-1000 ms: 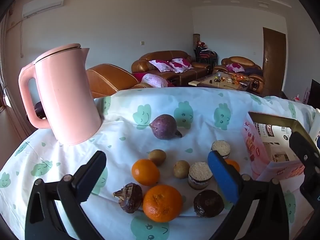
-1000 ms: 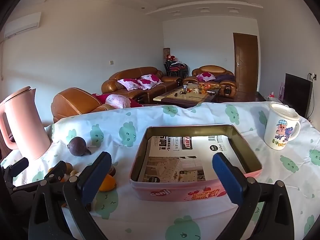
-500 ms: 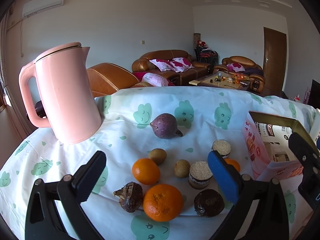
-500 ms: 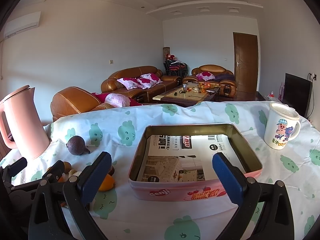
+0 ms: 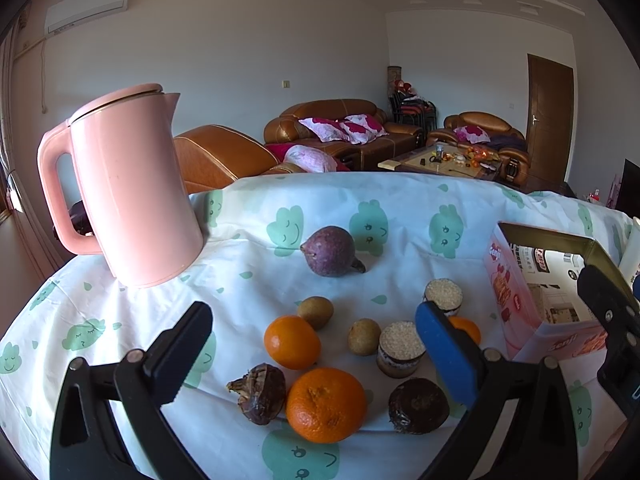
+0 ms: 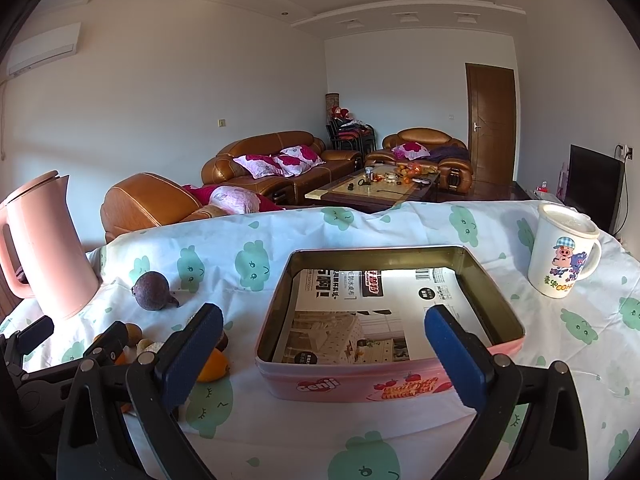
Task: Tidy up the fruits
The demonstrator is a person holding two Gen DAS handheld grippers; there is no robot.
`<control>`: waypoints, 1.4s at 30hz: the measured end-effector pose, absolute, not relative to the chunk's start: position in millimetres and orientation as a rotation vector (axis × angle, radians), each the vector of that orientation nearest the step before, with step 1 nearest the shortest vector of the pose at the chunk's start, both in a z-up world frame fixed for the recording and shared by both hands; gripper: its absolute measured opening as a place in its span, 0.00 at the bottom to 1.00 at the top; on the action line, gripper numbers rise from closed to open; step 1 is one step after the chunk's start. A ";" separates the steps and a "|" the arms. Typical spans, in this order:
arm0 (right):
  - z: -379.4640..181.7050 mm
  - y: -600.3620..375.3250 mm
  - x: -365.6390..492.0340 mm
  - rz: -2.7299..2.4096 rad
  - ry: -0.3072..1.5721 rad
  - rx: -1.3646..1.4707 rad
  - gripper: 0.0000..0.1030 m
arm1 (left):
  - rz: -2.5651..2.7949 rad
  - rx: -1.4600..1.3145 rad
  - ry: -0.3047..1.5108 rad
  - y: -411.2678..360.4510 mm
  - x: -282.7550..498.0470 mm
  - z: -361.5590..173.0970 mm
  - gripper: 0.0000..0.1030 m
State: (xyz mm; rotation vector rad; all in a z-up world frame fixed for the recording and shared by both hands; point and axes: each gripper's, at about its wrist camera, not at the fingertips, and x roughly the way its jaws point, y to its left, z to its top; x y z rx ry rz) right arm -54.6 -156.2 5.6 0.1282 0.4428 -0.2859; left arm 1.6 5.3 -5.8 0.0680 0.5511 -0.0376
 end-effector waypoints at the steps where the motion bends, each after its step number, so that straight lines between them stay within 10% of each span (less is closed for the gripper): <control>1: 5.6 -156.1 -54.7 -0.286 0.443 0.128 0.99 | -0.038 0.069 0.550 5.6 1.8 -6.3 1.00; 42: 1.7 -138.5 -51.0 -0.145 0.477 0.093 0.98 | 0.049 0.141 0.602 59.3 17.0 4.2 1.00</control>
